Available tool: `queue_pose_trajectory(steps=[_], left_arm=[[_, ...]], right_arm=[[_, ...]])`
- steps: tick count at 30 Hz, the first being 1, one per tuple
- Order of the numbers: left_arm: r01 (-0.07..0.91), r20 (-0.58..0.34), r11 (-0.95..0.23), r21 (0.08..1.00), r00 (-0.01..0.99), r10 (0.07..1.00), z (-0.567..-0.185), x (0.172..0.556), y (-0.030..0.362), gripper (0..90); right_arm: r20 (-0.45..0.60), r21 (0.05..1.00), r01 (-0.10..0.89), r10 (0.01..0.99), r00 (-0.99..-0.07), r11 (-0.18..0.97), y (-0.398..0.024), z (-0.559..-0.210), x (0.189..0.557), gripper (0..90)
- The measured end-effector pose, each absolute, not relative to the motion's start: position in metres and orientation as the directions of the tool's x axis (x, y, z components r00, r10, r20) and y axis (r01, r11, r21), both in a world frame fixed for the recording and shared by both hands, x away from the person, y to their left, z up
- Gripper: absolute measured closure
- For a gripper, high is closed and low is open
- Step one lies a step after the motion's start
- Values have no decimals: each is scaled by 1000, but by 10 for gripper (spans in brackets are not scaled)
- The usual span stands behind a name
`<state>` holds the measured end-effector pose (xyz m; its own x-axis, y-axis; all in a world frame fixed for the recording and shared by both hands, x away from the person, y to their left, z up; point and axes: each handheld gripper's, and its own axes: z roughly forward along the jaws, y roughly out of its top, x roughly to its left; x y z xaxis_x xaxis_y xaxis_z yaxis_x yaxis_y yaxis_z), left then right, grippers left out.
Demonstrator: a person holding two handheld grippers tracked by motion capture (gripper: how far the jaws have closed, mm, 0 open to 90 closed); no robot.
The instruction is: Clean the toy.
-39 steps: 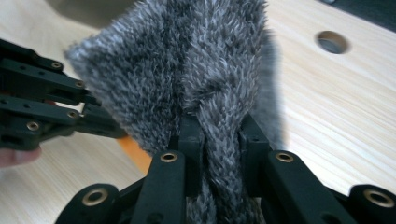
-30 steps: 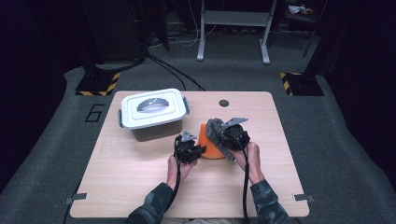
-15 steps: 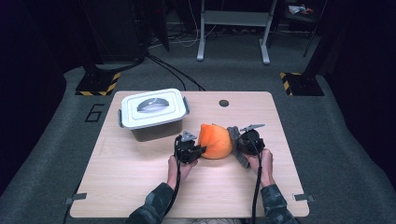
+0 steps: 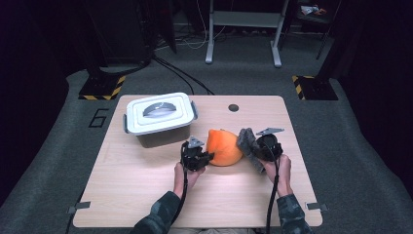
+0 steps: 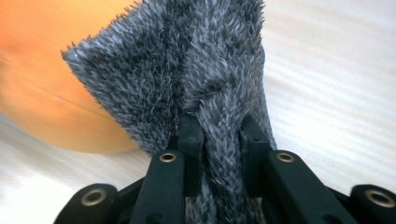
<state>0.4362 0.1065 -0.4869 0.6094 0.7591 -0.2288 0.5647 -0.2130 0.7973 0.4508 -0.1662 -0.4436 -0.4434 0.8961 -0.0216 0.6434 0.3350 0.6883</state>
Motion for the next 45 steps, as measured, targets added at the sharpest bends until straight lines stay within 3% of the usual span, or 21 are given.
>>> queue_pose_trajectory(steps=[7,14,19,23,30,34,35,36,42,45], left_arm=[[562,-231,-210,800,611,757,-486,437,106,794],[548,-229,-211,809,625,746,-487,437,107,766],[532,-221,-213,820,636,740,-486,439,110,667],[495,-164,-239,835,639,751,-482,436,109,475],[427,-50,-334,840,676,736,-481,433,102,386],[409,-3,-383,828,686,727,-488,433,95,430],[405,4,-388,828,687,727,-488,434,95,513],[404,5,-390,827,688,726,-488,434,94,513],[420,-20,-370,829,683,730,-487,436,95,785],[438,-48,-343,831,672,739,-483,436,96,807]], right_arm=[[-35,739,565,858,-512,367,-146,-421,442,750],[-44,708,577,841,-540,408,-125,-429,451,752],[-49,700,586,846,-531,409,-124,-436,457,752],[-49,697,590,848,-528,407,-125,-436,458,752],[-41,707,585,848,-528,398,-128,-438,460,752],[-28,710,584,844,-536,394,-130,-439,461,752],[-20,713,587,847,-531,385,-131,-440,461,752],[-20,713,587,847,-531,385,-131,-440,461,752],[-9,724,585,852,-524,367,-135,-439,460,751],[-7,735,575,852,-523,358,-136,-435,459,751]])
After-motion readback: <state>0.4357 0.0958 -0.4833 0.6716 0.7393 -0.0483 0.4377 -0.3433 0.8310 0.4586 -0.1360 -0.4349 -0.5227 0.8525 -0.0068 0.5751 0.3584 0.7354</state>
